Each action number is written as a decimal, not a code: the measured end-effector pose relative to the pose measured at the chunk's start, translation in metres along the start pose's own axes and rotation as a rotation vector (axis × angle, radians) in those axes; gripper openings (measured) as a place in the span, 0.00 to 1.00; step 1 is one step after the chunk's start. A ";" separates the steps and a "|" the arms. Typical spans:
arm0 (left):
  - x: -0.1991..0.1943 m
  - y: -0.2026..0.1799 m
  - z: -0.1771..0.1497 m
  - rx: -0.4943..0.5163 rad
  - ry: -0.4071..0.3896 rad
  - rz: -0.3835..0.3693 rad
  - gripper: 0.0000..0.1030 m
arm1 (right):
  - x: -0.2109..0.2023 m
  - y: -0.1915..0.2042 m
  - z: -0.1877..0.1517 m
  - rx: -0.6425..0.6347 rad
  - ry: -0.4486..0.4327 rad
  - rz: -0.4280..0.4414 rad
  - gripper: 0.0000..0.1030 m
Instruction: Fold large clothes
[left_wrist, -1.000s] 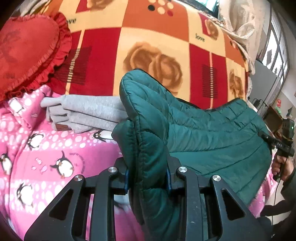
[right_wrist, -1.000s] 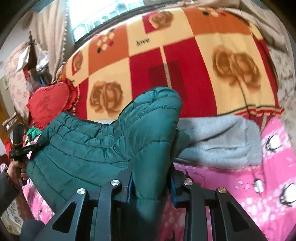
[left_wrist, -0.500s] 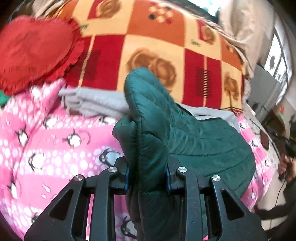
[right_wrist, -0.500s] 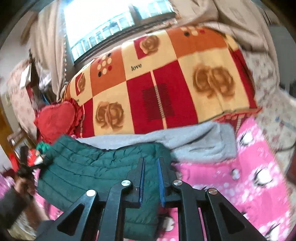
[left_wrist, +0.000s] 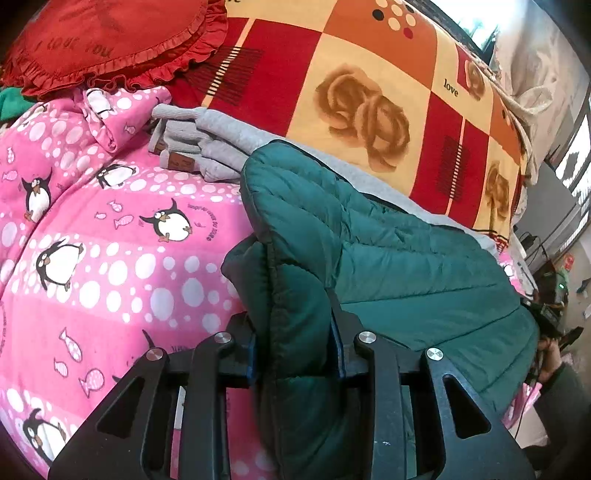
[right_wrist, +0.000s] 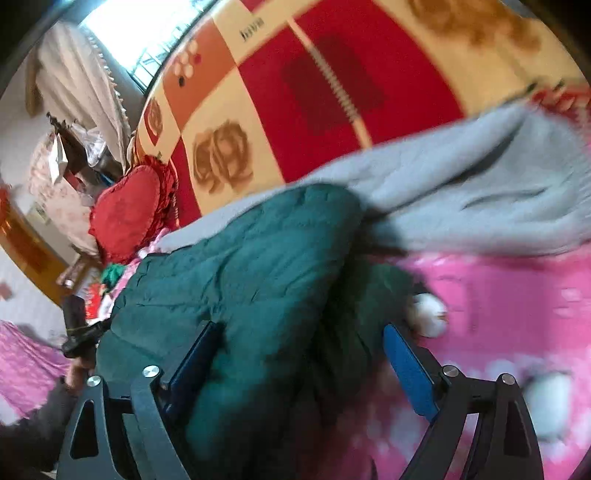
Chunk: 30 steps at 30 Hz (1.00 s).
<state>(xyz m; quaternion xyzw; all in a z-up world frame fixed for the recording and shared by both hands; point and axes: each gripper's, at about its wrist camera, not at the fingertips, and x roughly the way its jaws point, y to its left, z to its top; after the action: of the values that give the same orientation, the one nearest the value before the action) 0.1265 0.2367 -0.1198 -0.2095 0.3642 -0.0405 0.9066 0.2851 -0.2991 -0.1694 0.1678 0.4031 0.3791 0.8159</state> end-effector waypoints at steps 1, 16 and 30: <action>0.001 0.002 0.000 -0.010 0.002 -0.003 0.30 | 0.011 -0.008 0.000 0.034 0.024 0.004 1.00; -0.002 -0.008 0.001 0.013 -0.015 0.035 0.25 | -0.010 0.048 -0.003 -0.209 -0.086 -0.067 0.29; -0.091 -0.060 0.016 0.050 -0.119 -0.090 0.22 | -0.155 0.151 -0.018 -0.334 -0.276 -0.162 0.25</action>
<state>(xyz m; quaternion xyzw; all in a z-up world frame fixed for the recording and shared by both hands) 0.0757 0.2082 -0.0259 -0.2050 0.2990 -0.0777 0.9288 0.1379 -0.3173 -0.0109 0.0477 0.2312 0.3471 0.9076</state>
